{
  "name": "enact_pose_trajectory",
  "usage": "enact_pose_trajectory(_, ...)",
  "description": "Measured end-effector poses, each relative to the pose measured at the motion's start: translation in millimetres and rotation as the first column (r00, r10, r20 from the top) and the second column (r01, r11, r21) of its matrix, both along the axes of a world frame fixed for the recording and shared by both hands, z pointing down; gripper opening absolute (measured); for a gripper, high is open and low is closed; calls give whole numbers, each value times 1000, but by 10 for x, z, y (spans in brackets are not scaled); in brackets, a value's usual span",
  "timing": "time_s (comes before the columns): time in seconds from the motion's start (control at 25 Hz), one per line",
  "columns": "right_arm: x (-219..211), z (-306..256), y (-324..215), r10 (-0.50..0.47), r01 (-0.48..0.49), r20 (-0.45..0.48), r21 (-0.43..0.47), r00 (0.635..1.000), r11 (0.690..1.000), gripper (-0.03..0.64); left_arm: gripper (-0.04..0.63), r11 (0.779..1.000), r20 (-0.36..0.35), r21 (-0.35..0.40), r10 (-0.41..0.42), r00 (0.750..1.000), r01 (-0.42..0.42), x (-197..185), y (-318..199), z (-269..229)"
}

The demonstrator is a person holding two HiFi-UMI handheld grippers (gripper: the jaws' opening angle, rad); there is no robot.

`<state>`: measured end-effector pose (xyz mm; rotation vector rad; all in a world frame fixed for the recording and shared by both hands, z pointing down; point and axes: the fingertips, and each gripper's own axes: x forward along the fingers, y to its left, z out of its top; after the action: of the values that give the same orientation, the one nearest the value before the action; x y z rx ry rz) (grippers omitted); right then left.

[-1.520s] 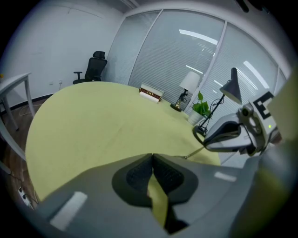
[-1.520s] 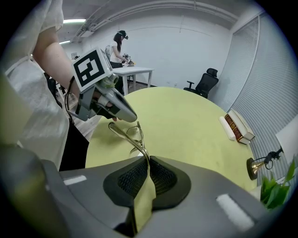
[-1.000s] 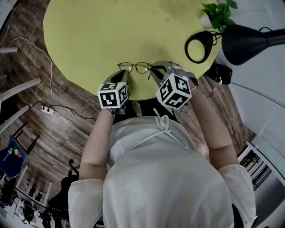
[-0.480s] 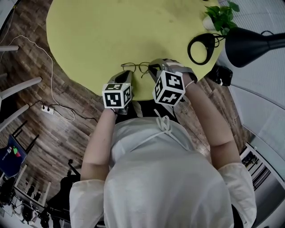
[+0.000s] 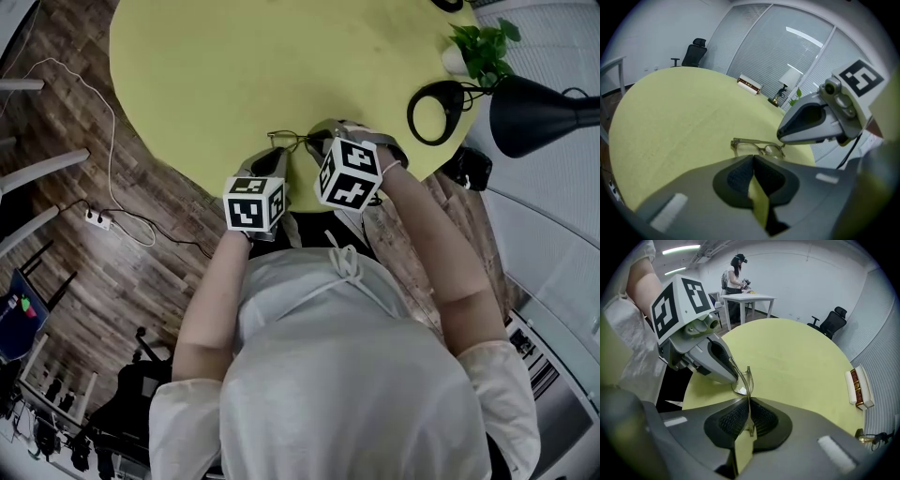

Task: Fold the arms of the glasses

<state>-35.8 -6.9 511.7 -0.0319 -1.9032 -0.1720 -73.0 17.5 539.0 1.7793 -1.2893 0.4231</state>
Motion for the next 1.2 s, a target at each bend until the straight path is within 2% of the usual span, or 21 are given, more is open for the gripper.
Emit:
enact_pose_trajectory(0.32, -120, 144, 0, -13, 13, -14, -38, 1000, 999, 17, 6, 1000, 4, -12, 13, 1000, -13, 11, -1, 10)
enact_pose_trajectory(0.64, -166, 214, -30, 13, -13, -4, -64, 1000, 998, 27, 6, 999, 27, -30, 45, 999, -44, 47, -6, 51)
enact_pose_trajectory(1.04, -210, 301, -32, 24, -26, -19, -83, 1000, 996, 58, 6, 998, 7, -59, 34, 999, -33, 7, -8, 67)
enact_pose_trajectory(1.2, -209, 261, -36, 17, -16, 8, -72, 1000, 997, 61, 6, 998, 41, -44, 40, 998, -38, -27, 6, 56)
